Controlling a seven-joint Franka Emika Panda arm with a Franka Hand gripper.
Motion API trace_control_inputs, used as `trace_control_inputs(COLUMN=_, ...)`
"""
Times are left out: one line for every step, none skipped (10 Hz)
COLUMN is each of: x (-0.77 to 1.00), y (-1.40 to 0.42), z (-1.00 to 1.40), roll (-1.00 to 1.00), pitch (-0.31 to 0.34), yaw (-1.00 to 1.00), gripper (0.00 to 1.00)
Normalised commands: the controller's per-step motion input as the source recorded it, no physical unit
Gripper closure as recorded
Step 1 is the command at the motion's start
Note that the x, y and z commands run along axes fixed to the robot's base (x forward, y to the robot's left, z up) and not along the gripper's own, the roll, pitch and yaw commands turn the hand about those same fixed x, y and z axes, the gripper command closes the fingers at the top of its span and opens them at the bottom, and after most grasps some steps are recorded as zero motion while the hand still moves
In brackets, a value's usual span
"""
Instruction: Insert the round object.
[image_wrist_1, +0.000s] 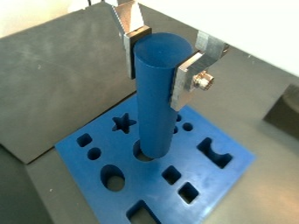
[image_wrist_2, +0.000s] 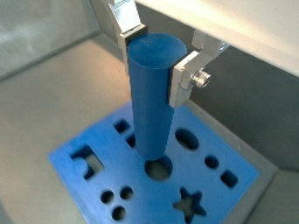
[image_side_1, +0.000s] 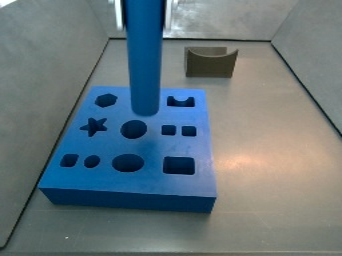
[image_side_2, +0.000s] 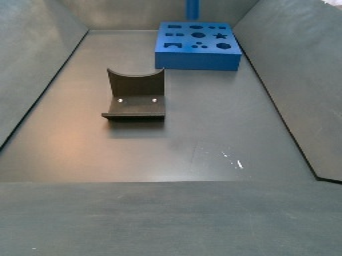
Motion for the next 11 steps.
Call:
trace_control_inputs(x=-0.17, y=0.0, z=-0.4, roll=-0.07, pitch=0.0, yaw=0.0, gripper=1.0)
trace_control_inputs(x=-0.33, y=0.0, z=-0.29, roll=-0.01, pitch=-0.01, yaw=0.0, gripper=1.0)
trace_control_inputs(x=-0.05, y=0.0, z=-0.36, roll=-0.09, pitch=0.0, yaw=0.0, gripper=1.0)
trace_control_inputs(x=0.0, y=0.0, z=-0.28, roll=-0.08, pitch=0.014, yaw=-0.06, gripper=1.0)
trace_control_inputs(x=-0.02, y=0.0, z=-0.29, roll=-0.02, pitch=0.003, yaw=-0.04, gripper=1.0)
trace_control_inputs(x=0.05, y=0.0, z=-0.28, roll=-0.05, pitch=0.059, yaw=-0.07, gripper=1.0)
trace_control_inputs(x=0.04, y=0.03, z=-0.24, roll=0.0, pitch=0.08, yaw=-0.1, gripper=1.0)
trace_control_inputs(x=0.0, y=0.1, z=-0.25, roll=0.0, pitch=0.066, yaw=-0.11, gripper=1.0)
trace_control_inputs(x=0.0, y=0.0, z=-0.32, roll=0.0, pitch=0.044, yaw=-0.11, gripper=1.0)
trace_control_inputs(x=0.09, y=0.0, z=-0.39, roll=-0.02, pitch=0.047, yaw=-0.13, gripper=1.0)
trace_control_inputs(x=0.14, y=0.0, z=-0.43, roll=0.0, pitch=0.061, yaw=-0.14, gripper=1.0)
